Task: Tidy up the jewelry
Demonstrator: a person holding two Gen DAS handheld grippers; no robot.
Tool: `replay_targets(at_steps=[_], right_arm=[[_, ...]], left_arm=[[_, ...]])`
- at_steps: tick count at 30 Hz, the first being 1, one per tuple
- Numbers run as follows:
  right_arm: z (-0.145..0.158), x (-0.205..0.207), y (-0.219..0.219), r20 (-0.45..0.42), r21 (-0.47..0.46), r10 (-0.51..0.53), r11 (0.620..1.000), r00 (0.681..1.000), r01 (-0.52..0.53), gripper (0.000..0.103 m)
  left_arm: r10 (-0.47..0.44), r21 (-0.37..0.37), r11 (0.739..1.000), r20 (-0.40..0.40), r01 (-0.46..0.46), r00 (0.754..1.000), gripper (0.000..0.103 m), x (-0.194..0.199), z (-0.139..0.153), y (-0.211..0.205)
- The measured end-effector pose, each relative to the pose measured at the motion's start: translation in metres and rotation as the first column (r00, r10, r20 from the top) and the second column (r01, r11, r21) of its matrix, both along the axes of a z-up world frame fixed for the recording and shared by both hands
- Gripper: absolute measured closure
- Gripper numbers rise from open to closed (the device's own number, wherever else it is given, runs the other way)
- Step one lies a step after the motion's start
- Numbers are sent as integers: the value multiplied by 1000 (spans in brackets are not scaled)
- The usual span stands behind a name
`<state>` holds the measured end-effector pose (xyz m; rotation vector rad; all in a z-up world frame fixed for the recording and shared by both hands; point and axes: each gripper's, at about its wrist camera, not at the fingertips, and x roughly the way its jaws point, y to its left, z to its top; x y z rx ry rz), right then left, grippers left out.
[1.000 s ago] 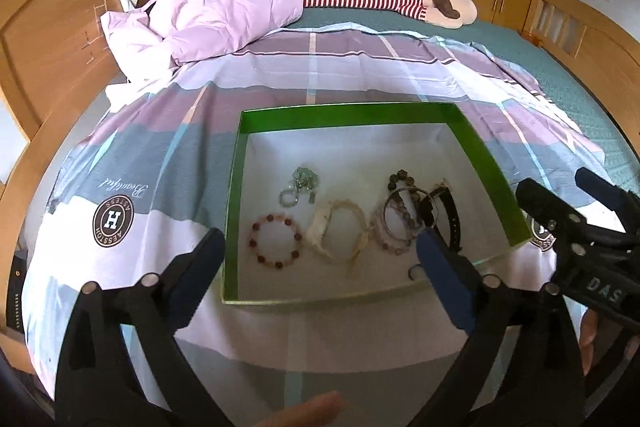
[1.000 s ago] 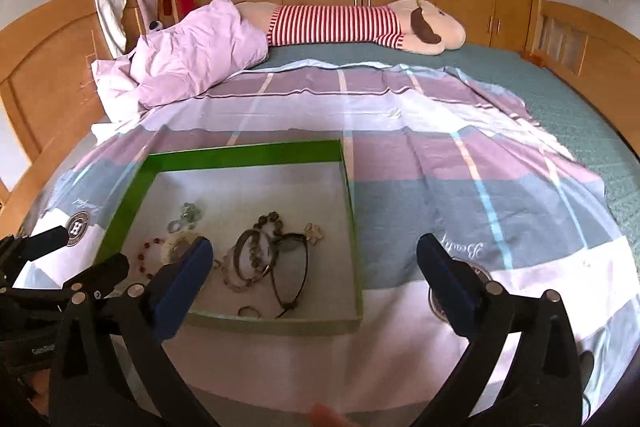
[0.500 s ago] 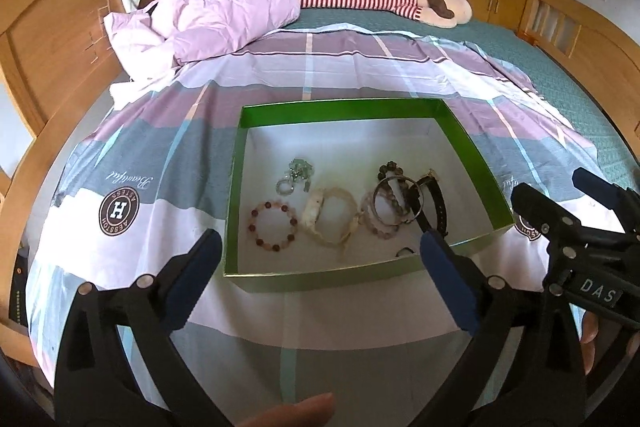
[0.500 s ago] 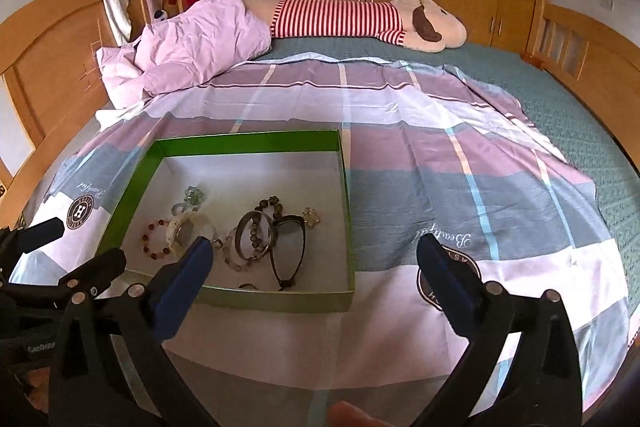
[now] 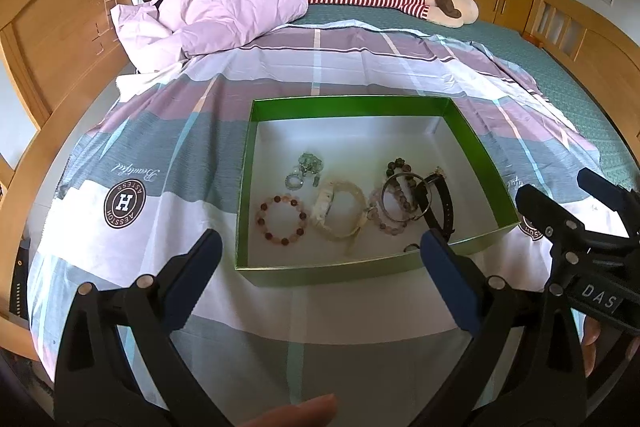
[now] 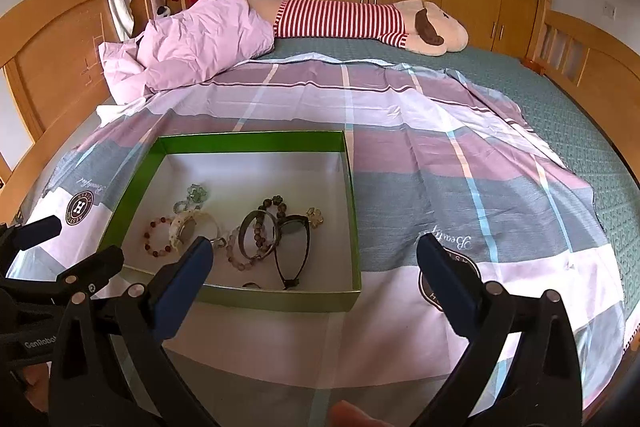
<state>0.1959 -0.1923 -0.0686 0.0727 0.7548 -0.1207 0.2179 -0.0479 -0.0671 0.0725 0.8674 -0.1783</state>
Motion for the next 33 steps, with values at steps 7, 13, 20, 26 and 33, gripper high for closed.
replay_targets(at_steps=[7, 13, 20, 26, 33], right_arm=[[-1, 1, 1, -4, -2, 1, 1000, 1000, -1, 4], [-2, 2, 1, -5, -4, 0, 1000, 1000, 0, 4], [-4, 2, 0, -7, -3, -1, 1000, 1000, 1, 4], [-5, 4, -1, -9, -3, -1, 1000, 1000, 1, 4], [-7, 4, -2, -11, -3, -5, 1000, 1000, 5, 4]], left_arm=[[-1, 0, 1000, -9, 1, 1000, 5, 1, -1, 2], [-2, 3, 1000, -13, 2, 1000, 4, 1, -2, 1], [-4, 5, 1000, -20, 4, 1000, 4, 3, -4, 0], [-5, 7, 1000, -22, 6, 1000, 4, 3, -4, -1], [-14, 10, 1000, -32, 14, 999, 4, 5, -8, -3]])
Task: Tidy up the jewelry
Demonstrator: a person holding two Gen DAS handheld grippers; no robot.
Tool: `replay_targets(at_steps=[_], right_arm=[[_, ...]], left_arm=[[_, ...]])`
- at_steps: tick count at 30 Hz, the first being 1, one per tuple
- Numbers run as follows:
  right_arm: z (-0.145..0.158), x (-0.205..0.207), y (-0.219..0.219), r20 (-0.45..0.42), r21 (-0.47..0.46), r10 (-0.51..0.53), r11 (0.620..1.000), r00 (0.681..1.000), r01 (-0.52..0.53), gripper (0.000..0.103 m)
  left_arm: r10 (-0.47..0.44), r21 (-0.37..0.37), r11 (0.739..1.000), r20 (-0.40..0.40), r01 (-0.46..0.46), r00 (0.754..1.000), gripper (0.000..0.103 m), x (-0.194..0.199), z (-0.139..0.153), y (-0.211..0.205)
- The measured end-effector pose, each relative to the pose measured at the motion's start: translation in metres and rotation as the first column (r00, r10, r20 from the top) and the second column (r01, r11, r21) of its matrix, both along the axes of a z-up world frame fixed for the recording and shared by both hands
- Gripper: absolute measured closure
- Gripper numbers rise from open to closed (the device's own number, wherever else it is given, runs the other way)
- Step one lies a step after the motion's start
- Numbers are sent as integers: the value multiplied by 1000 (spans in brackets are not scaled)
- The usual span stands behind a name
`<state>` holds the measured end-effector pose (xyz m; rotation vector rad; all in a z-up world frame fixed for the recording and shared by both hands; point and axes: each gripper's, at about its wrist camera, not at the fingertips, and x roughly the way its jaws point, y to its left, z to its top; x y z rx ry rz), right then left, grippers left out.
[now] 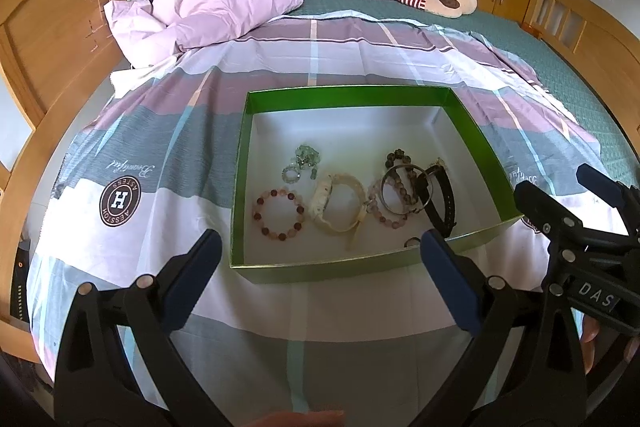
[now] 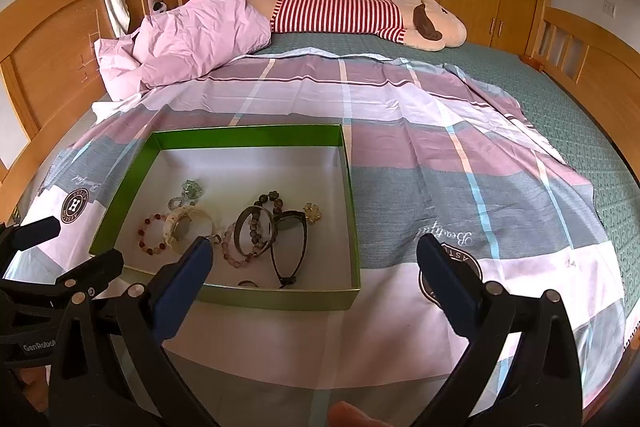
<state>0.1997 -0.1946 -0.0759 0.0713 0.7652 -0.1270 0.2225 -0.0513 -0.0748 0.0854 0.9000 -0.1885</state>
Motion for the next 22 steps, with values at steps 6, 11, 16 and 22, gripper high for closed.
replay_targets(at_steps=[6, 11, 16, 22], right_arm=[[-1, 0, -1, -1, 2, -4, 1000, 1000, 4, 4], [-2, 0, -2, -2, 4, -5, 1000, 1000, 5, 4], [-2, -1, -2, -2, 4, -6, 1000, 1000, 6, 4], [-4, -5, -6, 11, 19, -7, 1000, 1000, 7, 4]], left_arm=[[-10, -2, 1000, -2, 10, 1000, 4, -1, -1, -2], [-13, -4, 1000, -6, 13, 1000, 4, -1, -1, -3], [-14, -4, 1000, -7, 14, 1000, 4, -1, -1, -3], [-6, 7, 1000, 5, 6, 1000, 4, -4, -1, -2]])
